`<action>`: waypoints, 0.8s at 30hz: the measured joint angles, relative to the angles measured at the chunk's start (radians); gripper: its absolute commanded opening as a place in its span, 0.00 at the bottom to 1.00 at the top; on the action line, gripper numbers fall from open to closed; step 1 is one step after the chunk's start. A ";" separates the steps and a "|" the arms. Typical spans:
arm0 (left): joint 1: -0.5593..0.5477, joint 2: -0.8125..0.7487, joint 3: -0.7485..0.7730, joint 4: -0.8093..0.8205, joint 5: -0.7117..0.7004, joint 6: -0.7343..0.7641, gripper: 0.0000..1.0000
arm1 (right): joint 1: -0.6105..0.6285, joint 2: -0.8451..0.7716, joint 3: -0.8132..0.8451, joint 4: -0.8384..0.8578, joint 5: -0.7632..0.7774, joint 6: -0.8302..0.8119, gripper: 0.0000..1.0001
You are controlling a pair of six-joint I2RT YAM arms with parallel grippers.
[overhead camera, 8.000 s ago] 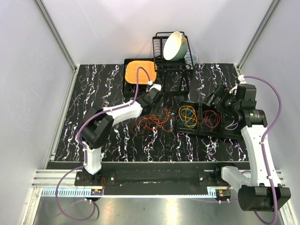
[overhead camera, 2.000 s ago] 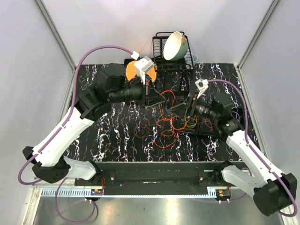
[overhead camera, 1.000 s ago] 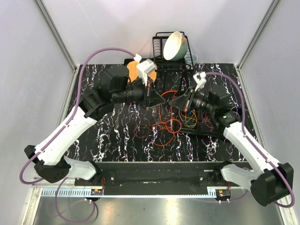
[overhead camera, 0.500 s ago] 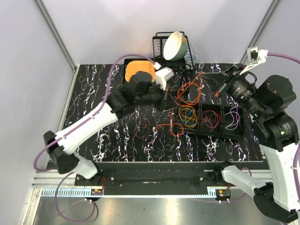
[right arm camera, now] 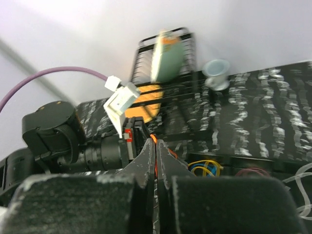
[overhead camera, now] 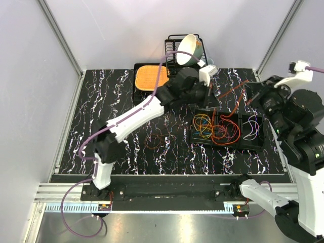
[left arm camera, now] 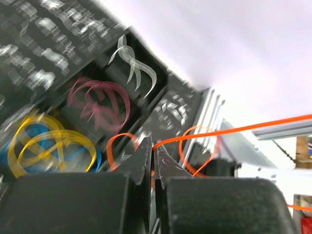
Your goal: Untangle the cables
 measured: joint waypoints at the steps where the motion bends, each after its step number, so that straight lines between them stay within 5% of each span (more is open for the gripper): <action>1: -0.004 0.025 0.019 0.019 0.014 -0.009 0.00 | 0.000 -0.010 -0.005 -0.007 0.036 -0.002 0.00; 11: -0.050 0.248 0.132 0.311 0.149 -0.141 0.00 | -0.001 -0.042 -0.069 -0.021 0.359 -0.047 0.00; 24: -0.051 0.317 0.161 0.396 0.105 -0.154 0.00 | -0.001 0.070 -0.107 0.054 0.384 -0.095 0.00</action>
